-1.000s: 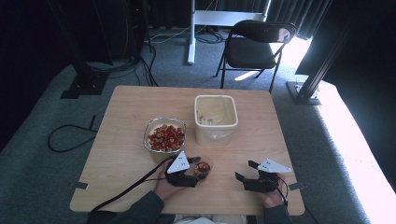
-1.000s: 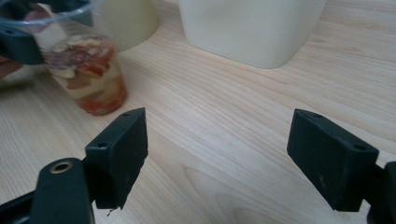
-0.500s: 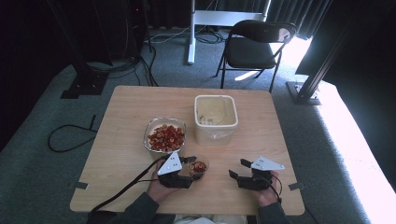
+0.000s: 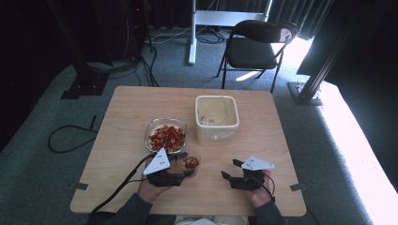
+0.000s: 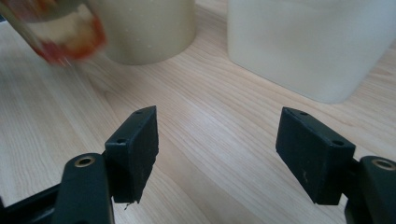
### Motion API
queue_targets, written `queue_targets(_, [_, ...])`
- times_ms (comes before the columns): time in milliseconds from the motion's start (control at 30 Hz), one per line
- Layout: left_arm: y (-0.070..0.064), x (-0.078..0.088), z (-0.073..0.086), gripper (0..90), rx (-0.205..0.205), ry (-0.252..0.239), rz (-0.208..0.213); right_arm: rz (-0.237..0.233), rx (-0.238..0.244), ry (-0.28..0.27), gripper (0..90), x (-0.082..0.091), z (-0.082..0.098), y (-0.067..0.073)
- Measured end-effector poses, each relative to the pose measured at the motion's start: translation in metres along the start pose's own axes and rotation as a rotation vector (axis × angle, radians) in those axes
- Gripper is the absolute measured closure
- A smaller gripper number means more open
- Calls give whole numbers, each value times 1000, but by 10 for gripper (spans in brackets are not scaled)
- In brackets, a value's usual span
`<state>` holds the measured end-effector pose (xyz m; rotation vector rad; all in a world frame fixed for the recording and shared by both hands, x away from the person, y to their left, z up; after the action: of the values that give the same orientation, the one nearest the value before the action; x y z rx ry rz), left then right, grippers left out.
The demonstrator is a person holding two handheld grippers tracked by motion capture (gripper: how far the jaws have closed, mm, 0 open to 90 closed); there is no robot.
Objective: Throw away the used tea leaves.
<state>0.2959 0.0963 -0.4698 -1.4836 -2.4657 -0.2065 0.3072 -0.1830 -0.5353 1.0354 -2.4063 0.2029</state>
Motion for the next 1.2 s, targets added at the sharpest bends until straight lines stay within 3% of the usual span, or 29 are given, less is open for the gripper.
queue_targets(267, [12, 43, -23, 385, 1, -47, -78, 12, -10, 3, 292, 1, 3, -4])
queue_targets(467, [23, 73, -42, 387, -47, -57, -164, 17, -12, 9, 293, 0, 4, -5])
queue_targets(600, [37, 86, -49, 387, -62, -50, -232, 22, -15, 9, 292, 1, 5, -5])
queue_targets(833, [73, 98, -51, 388, -63, -41, -325, 33, -27, 8, 293, 3, 8, -9])
queue_targets(867, [73, 98, -51, 388, -63, -41, -325, 33, -27, 8, 293, 3, 8, -9])
queue_targets(1000, [102, 103, -51, 389, -65, -47, -384, 52, -38, 4, 293, 5, 9, -15])
queue_targets(1067, [102, 103, -51, 390, -65, -47, -384, 55, -41, 6, 293, 6, 10, -15])
queue_targets(1100, [114, 102, -51, 390, -61, -48, -399, 55, -41, 6, 293, 6, 10, -15])
queue_targets(1200, [127, 101, -50, 389, -69, -38, -409, 86, -26, 23, 292, 8, 11, -23])
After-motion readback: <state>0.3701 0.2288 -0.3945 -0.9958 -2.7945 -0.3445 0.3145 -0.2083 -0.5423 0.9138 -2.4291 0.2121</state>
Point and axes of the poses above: each handheld gripper's, and its own axes: x roughly backward along the jaws, z roughly out of its underside, y roughly to its left, the point moved 4 cm from there along -x, roughly forward along the jaws, and after that the axes turned 1 degree about x, right-handed, at the moved point
